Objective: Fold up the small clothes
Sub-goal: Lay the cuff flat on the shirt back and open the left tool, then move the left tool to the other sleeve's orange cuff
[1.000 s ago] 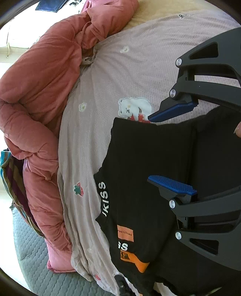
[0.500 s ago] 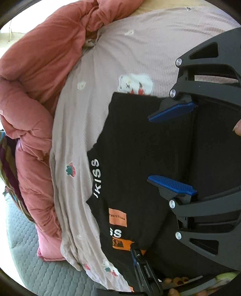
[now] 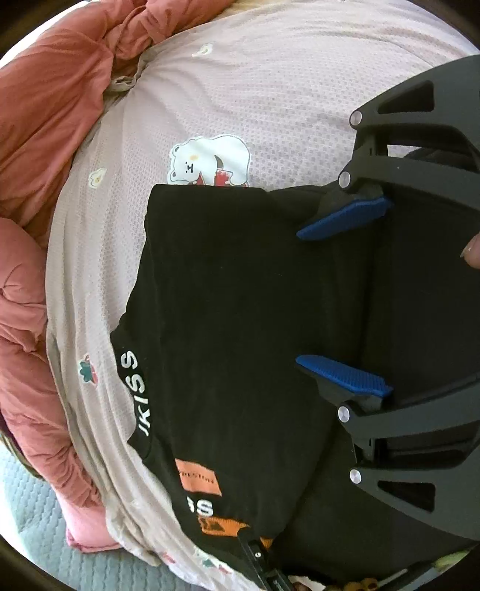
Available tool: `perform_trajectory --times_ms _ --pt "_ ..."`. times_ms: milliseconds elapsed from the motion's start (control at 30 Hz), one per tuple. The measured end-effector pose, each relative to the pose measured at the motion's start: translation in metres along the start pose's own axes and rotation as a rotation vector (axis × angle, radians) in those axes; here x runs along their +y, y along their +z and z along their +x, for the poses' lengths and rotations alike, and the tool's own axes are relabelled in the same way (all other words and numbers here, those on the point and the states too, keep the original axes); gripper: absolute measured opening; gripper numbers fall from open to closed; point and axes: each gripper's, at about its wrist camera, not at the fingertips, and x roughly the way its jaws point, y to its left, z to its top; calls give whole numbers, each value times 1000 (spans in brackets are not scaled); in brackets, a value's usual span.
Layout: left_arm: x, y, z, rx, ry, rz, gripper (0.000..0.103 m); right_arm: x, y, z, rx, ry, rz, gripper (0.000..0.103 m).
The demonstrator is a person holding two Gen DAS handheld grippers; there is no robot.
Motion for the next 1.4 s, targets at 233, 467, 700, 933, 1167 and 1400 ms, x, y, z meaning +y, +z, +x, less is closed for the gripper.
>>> perform_trajectory --times_ms 233,467,700,933,1167,1400 --pt "-4 -3 -14 -15 -14 21 31 2 -4 -28 -74 57 25 77" --pt "-8 -7 -37 -66 27 58 64 6 -7 -40 -98 73 37 90" --pt "-10 -11 -66 -141 86 96 85 15 -6 -54 -141 92 26 96" --pt "-5 -16 -83 -183 121 92 93 31 -4 -64 -166 106 -12 97" --pt "10 -17 -98 -221 148 52 93 49 -3 -73 -182 131 -43 97" --pt "27 -21 -112 -259 195 16 93 73 -4 -80 -195 153 -90 98"
